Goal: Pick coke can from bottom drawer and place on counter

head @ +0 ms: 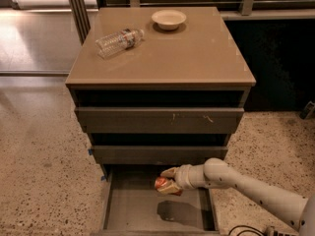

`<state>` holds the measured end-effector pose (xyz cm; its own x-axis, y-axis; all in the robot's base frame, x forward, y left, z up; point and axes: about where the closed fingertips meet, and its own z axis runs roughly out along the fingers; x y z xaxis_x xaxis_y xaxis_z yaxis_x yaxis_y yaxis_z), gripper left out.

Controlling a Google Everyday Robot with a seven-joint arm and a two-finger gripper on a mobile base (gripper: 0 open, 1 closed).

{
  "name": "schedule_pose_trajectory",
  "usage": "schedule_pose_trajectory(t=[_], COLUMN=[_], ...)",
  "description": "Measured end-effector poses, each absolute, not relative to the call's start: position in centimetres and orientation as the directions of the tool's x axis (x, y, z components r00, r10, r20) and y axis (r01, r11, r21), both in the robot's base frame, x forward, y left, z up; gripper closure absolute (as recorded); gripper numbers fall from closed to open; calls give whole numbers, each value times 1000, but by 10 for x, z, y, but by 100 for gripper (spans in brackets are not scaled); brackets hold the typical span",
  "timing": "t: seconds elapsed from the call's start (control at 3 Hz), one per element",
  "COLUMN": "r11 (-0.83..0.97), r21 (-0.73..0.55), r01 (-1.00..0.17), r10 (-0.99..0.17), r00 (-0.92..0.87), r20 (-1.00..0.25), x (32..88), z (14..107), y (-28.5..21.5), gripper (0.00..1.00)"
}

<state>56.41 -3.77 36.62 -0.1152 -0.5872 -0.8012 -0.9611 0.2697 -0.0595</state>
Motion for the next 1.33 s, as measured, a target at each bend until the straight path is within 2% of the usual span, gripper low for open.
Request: schedule_pose_trajectory(t=[1.0, 1.33], r11=[240, 167], r21=[-175, -172], r01=[-955, -971], r10=[-535, -452], r00=[20, 80], r20=[-845, -889], x=[608, 614], z=[537, 607], y=[-59, -53], gripper=[100, 100])
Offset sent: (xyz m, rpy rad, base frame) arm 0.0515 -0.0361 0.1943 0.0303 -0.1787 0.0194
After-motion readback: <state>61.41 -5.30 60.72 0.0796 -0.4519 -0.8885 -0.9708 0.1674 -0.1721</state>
